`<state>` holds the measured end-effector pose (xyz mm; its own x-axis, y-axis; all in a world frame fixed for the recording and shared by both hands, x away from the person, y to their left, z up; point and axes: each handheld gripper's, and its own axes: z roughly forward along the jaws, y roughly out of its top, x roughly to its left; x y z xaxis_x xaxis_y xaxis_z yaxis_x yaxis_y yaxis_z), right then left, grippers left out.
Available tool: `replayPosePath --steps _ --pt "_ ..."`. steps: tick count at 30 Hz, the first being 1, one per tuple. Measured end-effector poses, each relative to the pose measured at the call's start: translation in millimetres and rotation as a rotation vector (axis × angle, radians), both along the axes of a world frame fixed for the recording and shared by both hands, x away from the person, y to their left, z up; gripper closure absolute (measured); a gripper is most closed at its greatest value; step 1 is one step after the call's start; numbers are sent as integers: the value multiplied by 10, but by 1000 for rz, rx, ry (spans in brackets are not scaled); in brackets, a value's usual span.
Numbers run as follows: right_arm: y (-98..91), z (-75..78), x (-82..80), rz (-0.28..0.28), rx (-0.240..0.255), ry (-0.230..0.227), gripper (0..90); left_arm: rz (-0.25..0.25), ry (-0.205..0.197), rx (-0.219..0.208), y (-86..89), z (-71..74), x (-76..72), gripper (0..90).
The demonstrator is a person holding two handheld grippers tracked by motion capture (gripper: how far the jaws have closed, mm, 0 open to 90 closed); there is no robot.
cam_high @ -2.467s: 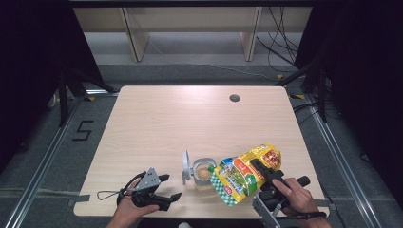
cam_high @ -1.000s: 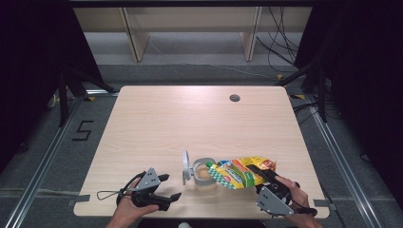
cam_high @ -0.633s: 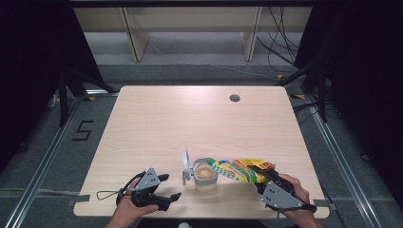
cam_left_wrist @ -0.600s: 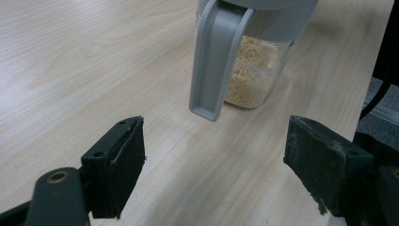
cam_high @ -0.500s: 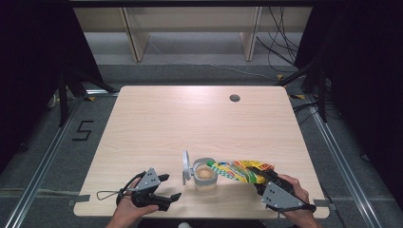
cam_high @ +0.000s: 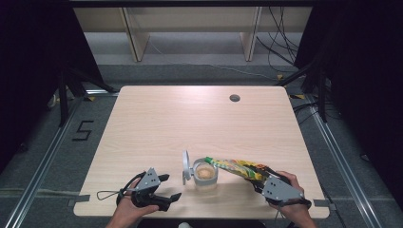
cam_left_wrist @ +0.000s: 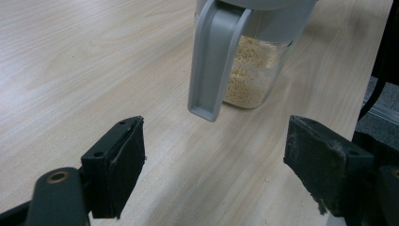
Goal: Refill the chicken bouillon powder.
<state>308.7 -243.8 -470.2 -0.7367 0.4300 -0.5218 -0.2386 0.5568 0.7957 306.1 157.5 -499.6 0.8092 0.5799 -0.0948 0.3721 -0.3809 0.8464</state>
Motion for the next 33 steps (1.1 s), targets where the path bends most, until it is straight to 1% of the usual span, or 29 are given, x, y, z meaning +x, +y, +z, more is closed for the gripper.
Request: replayPosePath --steps 1,2,3,4,5,6,8,9,11,13,14,15,16,17,18,19,21,22,23,24,25,26,27,28,29,30,31,32,33 --pt "-4 -12 24 -8 22 3 741 0 -7 10 4 -2 4 202" --pt "-14 -15 48 -9 27 22 743 -2 -6 13 5 -1 5 202" --pt "-20 -26 69 -15 41 27 744 0 -6 11 2 -4 6 202" --pt "-26 -40 83 -26 62 46 745 0 -6 10 1 -4 6 202" --pt "-33 -46 107 -24 70 46 746 -1 0 24 6 5 4 202" --pt "-41 -49 127 -28 74 51 747 -1 1 17 2 2 3 202" --pt "-56 -61 153 -50 100 67 751 -8 10 19 2 3 5 202" --pt "-72 -59 179 -42 106 71 752 -11 8 21 2 4 6 202" --pt "-108 -66 216 -52 145 88 754 -3 11 10 -7 0 -1 202" --pt "-133 -64 249 -54 155 93 756 -5 6 11 -5 -1 3 202" --pt "-143 -71 272 -62 178 86 756 1 15 7 -9 -4 0 202" --pt "-154 -78 286 -60 195 108 756 7 25 3 -12 -6 -5 202" --pt "-166 -87 307 -66 212 114 756 -5 7 11 -5 -1 3 202" --pt "-178 -95 332 -66 223 121 757 -11 9 21 3 4 5 202" --pt "-187 -106 348 -75 242 145 757 -7 5 17 1 2 3 202" --pt "-205 -114 382 -77 255 139 757 -7 4 24 6 4 6 202" --pt "-229 -131 429 -84 281 143 757 -7 4 22 7 4 6 202" --pt "-246 -139 446 -91 293 158 757 -8 7 10 2 0 5 202" --pt "-262 -150 468 -102 305 163 757 -9 7 12 4 0 6 202" --pt "-272 -158 477 -114 312 162 757 -8 7 11 2 -1 5 202" --pt "-291 -163 494 -116 313 174 757 -12 7 18 7 3 8 202" --pt "-303 -177 515 -120 324 167 757 -8 4 23 6 4 6 202" --pt "-320 -186 528 -120 325 178 757 -9 4 22 6 4 7 202" --pt "-322 -198 535 -140 336 181 757 -10 4 23 6 4 7 202" --pt "-339 -204 547 -135 330 188 757 -9 5 22 5 3 7 202" --pt "-351 -210 551 -143 346 187 757 -10 8 17 1 3 5 202" --pt "-370 -208 559 -142 343 184 758 -12 10 19 2 4 7 202" --pt "-380 -211 559 -152 355 190 757 -4 14 9 -7 1 0 202" --pt "-396 -214 561 -155 352 183 757 -9 7 18 0 5 2 202"
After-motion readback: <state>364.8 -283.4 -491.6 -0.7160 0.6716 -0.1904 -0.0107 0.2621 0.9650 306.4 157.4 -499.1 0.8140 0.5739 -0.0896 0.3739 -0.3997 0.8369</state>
